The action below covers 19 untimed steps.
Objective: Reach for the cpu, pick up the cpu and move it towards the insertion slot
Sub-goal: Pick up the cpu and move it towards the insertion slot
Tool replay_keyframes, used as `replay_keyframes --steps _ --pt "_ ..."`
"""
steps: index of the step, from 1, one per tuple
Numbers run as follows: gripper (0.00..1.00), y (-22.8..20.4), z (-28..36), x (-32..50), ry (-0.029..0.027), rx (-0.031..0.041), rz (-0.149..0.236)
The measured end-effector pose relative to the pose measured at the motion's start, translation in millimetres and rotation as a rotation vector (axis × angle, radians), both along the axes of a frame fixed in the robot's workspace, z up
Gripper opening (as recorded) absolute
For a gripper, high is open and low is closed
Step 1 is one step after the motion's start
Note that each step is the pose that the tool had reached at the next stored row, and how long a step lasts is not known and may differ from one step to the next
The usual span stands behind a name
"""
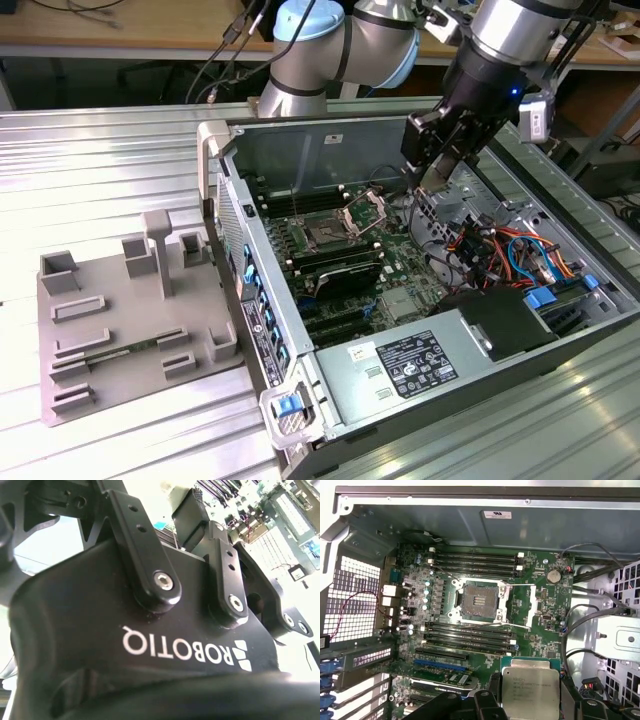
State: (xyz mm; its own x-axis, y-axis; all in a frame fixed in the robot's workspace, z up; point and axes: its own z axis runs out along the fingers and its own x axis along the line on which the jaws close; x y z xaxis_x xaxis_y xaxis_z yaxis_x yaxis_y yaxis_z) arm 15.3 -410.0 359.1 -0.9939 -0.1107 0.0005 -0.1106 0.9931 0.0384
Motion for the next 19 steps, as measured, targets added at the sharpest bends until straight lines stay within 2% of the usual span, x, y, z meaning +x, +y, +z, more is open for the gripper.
replay_keyframes --steps 10,14,19 --pt "0.55 2.7 -2.6 -0.2 0.0001 0.0000 0.000" --pt "0.55 8.7 -4.2 -1.4 0.0000 0.0001 -0.001" --pt "0.55 12.4 -6.0 -6.1 0.0000 0.0001 -0.003"
